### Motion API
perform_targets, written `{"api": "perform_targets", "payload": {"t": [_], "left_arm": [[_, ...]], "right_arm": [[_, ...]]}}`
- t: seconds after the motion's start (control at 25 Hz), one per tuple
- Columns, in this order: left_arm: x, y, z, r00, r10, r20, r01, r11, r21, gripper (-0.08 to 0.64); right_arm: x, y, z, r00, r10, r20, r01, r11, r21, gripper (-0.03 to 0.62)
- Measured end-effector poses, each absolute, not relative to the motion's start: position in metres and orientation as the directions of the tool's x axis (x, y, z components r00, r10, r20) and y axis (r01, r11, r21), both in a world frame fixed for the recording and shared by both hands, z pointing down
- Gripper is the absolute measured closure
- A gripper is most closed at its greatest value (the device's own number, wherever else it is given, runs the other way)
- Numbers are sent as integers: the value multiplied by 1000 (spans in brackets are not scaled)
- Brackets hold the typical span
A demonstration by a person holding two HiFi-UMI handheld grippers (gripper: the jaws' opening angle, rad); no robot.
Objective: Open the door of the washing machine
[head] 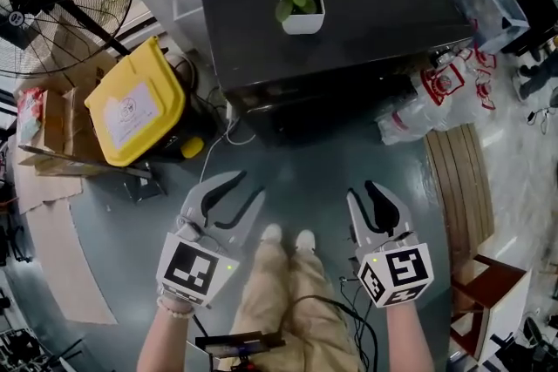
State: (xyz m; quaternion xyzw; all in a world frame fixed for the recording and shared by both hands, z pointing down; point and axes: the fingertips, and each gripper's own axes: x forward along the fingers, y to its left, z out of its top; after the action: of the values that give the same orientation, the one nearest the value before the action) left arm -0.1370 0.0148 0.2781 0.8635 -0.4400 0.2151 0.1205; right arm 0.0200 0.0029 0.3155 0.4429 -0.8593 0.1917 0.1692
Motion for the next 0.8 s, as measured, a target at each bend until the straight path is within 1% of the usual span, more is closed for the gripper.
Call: {"api": "perform_targets", "payload": {"t": [0.2,0.36,0.6,0.8], "left_arm": [[-132,11,303,542,-681,492,-784,-621,5,439],[-129,2,318,547,-678,490,-786,-618,23,435],[-126,-10,340,565,-660,496,-756,-655,-10,433],[-126,-16,362,564,-642,520,-735,-677,-39,433]], "right_arm": [[18,4,327,-542,-700,465,-830,533,-166,476],[17,1,336,-534,-705,466,-834,530,-153,476],[19,-2,349,-510,-720,471,-852,498,-161,476],[19,-5,356,-509,-733,451,-855,489,-172,476]]}}
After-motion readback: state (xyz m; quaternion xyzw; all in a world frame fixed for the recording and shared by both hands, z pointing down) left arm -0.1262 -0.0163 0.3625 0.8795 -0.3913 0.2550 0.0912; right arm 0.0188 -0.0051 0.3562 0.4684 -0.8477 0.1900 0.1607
